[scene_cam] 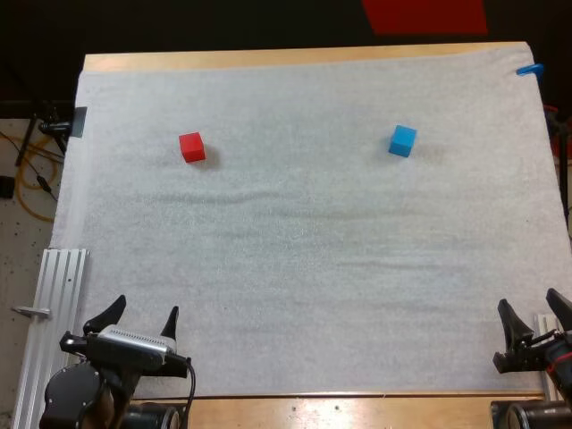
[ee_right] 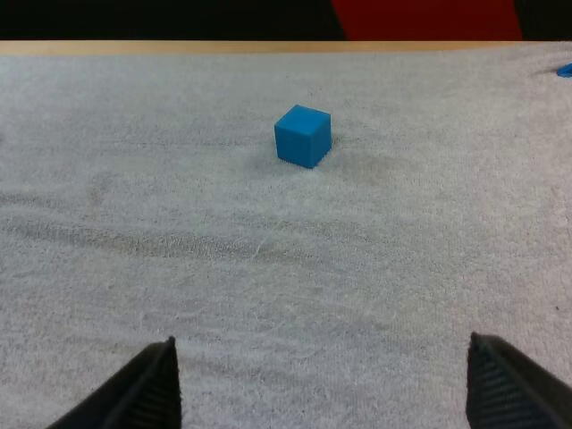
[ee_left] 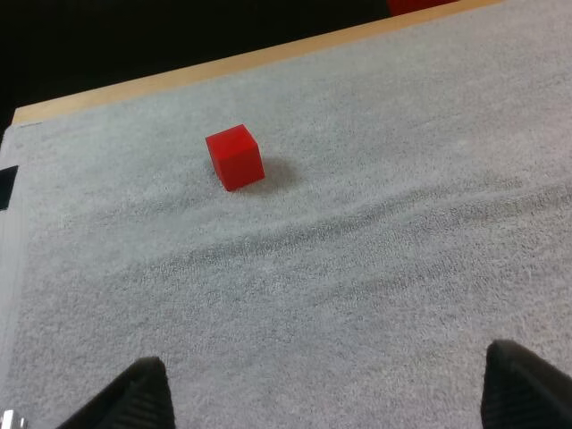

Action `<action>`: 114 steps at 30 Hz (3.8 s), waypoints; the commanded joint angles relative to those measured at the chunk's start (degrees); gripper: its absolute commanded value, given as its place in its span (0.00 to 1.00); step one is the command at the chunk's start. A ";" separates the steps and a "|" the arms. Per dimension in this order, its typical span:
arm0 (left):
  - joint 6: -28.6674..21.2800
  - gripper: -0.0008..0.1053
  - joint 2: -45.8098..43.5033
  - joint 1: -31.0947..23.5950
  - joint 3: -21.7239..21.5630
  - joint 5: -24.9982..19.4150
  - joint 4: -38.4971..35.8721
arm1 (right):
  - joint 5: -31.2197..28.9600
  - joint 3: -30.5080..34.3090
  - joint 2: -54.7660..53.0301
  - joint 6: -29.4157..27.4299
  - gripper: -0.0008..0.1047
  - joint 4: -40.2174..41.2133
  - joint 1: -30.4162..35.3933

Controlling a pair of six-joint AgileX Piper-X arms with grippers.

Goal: Stack red cube on blue cube

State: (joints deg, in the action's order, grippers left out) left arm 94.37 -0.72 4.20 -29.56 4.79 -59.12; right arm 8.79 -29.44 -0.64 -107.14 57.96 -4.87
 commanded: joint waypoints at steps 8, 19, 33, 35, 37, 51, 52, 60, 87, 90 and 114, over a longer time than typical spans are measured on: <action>0.70 0.66 -7.62 0.09 -0.10 0.14 0.72 | 0.01 -0.03 -2.26 -0.53 0.62 -0.27 0.04; 0.70 0.66 -7.62 0.09 -0.10 0.14 0.72 | 0.66 -0.03 -2.26 -0.40 0.62 -0.27 0.04; 0.70 0.66 -7.62 0.09 -0.05 0.14 0.72 | 11.90 -5.05 7.06 -1.07 0.62 -0.88 0.04; 0.70 0.66 -7.62 0.09 -0.05 0.14 0.72 | 14.34 -7.01 9.76 -1.07 0.62 -1.42 0.04; 0.70 0.66 -7.62 0.09 -0.05 0.14 0.72 | 16.12 -8.79 12.76 -1.07 0.62 -2.30 0.04; 0.70 0.66 -7.62 0.09 -0.05 0.14 0.72 | 17.75 -19.97 30.76 -3.49 0.62 -6.43 -8.28; 0.70 0.66 -7.62 0.09 -0.05 0.14 0.72 | 17.71 -19.97 31.03 -3.49 0.62 -6.68 -8.50; 0.70 0.66 -7.62 0.09 -0.15 -1.37 2.74 | 17.00 -19.96 32.04 -3.64 0.42 -7.17 -8.93; -14.54 0.10 42.42 -7.89 -20.61 -16.97 21.49 | 14.55 -19.96 33.94 -7.28 0.01 -13.17 -8.93; -17.21 0.01 50.74 -11.57 -25.74 -15.86 21.33 | 15.32 -19.96 33.94 -7.28 0.01 -13.17 -8.93; -42.20 0.01 96.89 -9.47 -56.97 -16.24 21.35 | 17.25 -19.96 33.94 -7.12 0.01 -14.10 -8.93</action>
State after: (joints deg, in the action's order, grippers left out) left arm 54.90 95.82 -6.07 -85.93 -10.14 -38.74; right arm 25.09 -48.89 33.29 -113.63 44.41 -13.78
